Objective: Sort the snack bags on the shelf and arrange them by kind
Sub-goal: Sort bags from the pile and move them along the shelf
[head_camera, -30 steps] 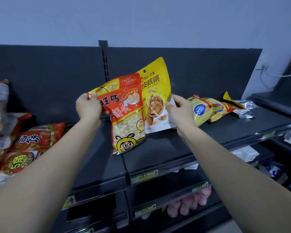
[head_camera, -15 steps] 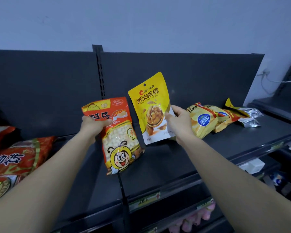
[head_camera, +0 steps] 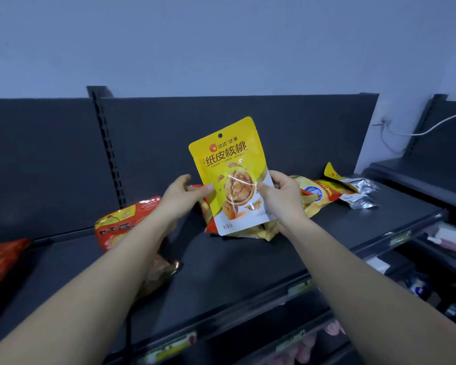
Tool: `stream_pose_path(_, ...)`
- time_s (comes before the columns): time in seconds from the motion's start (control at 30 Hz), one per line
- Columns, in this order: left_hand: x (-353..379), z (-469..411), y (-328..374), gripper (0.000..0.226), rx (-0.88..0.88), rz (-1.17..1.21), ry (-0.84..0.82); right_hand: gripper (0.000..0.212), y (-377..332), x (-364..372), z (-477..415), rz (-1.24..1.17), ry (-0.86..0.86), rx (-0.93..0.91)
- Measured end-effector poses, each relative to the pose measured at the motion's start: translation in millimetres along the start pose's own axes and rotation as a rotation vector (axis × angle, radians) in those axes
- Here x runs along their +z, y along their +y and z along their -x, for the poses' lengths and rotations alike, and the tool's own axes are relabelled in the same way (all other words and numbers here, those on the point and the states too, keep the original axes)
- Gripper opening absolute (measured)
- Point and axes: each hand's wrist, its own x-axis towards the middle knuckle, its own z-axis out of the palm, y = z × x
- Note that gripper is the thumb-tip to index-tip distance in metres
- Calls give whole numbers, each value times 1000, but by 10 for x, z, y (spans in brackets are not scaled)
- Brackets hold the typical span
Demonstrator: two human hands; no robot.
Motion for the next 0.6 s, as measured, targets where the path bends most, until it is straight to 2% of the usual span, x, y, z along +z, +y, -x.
stream_pose_path(0.07,297,7,86,83,-14,67,-86,22,-21,-243,-52,-1,12,4)
stream_pose_path(0.13,597,13,170,71,-17,96,-112,21,-37,-535,-108,-8,14,-10)
stream_pose_path(0.3,1314,37,424,38,23,145,-27,18,23,-1251,-284,19,-14,-39)
stream_pose_path(0.4,1721,-5,587,32,2,191,19,31,108,-1642,-387,101,-53,16)
stream_pose_path(0.5,2094,-138,756,32,-21,242,71,52,176,-2008,-482,75,-45,81)
stream_pose_path(0.6,2438,-342,867,33,-45,258,96,52,304,-2309,-679,46,51,117)
